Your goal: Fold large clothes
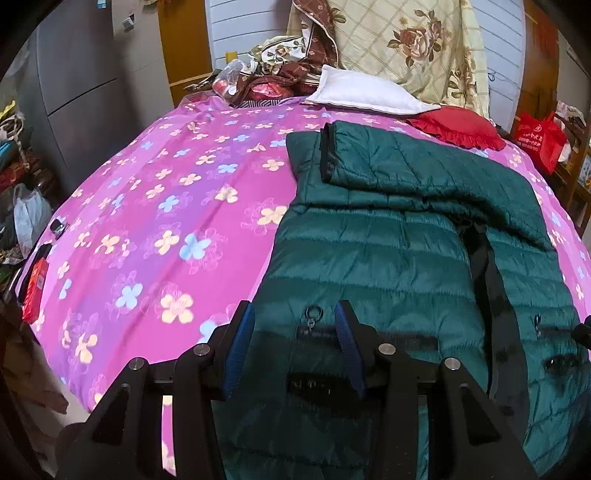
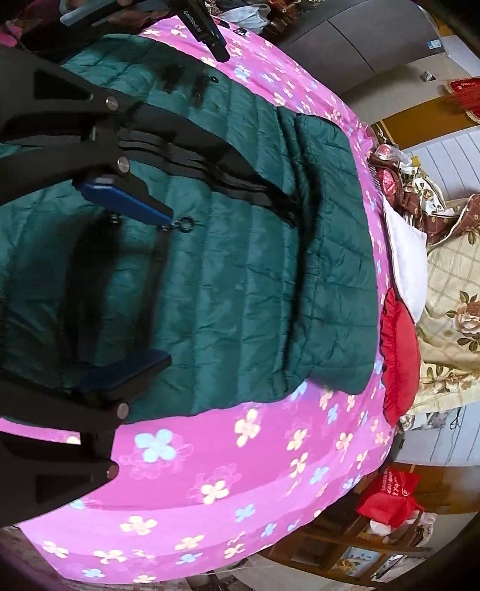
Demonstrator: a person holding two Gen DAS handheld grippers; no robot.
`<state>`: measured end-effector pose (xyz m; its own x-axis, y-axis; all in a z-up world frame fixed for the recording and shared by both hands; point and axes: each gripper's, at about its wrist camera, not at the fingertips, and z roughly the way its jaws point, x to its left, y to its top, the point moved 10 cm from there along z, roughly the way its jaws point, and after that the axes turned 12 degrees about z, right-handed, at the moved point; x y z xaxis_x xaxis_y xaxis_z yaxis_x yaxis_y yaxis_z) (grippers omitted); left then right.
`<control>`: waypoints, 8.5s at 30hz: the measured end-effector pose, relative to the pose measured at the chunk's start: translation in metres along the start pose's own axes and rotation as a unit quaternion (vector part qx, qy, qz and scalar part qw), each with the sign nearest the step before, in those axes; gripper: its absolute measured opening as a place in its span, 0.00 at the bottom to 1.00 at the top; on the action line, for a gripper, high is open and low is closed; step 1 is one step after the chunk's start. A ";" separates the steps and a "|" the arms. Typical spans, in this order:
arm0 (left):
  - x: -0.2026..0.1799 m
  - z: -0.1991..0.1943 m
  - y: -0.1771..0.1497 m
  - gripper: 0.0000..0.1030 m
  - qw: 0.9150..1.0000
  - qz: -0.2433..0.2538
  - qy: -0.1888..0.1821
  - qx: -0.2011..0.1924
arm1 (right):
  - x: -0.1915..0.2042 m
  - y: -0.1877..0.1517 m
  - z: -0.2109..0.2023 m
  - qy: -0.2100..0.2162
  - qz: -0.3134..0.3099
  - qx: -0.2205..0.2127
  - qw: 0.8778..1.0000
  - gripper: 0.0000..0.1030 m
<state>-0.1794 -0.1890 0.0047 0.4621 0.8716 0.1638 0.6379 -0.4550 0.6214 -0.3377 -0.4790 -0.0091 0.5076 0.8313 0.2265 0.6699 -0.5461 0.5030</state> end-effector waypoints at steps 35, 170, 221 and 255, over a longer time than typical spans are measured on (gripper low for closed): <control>0.011 -0.036 -0.057 0.24 1.000 0.001 0.003 0.013 | -0.001 -0.061 -0.035 -0.016 -0.022 0.016 1.000 0.74; 0.045 0.016 0.186 0.00 0.993 -0.066 -0.007 -0.102 | -0.028 0.205 -0.018 0.037 0.061 -0.114 0.991 0.20; 0.036 0.148 0.201 0.10 0.992 -0.106 -0.034 -0.050 | 0.125 0.222 0.146 0.043 -0.081 -0.074 0.993 0.65; 0.030 0.193 0.211 0.46 0.995 -0.094 0.024 -0.018 | -0.001 0.263 0.184 -0.061 0.003 -0.060 0.996 0.73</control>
<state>0.0879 -0.2943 -0.0066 0.3057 0.9490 0.0774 0.6876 -0.2763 0.6714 -0.0624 -0.6424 -0.0303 0.5787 0.8051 0.1299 0.6006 -0.5286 0.5999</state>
